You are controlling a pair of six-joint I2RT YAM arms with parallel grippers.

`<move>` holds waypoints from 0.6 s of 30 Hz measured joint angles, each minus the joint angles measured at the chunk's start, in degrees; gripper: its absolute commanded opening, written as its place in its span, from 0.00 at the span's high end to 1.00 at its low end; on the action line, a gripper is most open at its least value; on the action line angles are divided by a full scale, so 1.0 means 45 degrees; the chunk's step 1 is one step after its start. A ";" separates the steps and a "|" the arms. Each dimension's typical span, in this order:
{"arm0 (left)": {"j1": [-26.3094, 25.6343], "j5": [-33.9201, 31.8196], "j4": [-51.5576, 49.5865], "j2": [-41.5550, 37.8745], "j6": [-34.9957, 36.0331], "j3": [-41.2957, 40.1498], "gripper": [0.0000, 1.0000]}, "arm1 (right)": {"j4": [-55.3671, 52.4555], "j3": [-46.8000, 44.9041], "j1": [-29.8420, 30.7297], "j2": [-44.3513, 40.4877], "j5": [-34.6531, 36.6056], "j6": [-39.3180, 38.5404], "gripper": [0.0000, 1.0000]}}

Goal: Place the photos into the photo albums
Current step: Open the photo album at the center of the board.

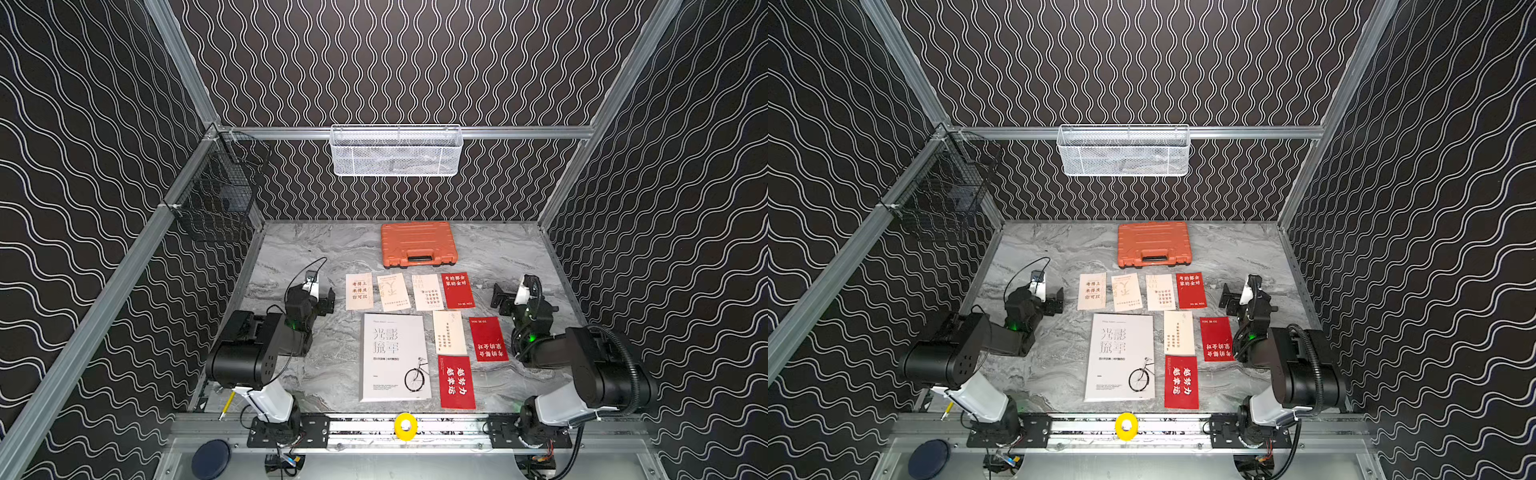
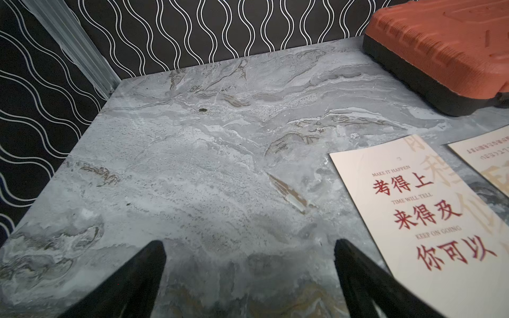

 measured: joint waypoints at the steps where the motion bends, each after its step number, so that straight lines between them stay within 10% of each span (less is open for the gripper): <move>1: 0.0000 0.0000 0.0005 0.0000 0.0000 -0.0005 0.01 | 0.0000 0.0000 0.0000 0.0000 0.0000 0.0000 0.00; 18: 0.0155 0.0049 -0.0034 0.0005 -0.0005 0.0010 0.01 | -0.0015 0.0087 -0.0019 0.0034 0.0019 0.0160 0.00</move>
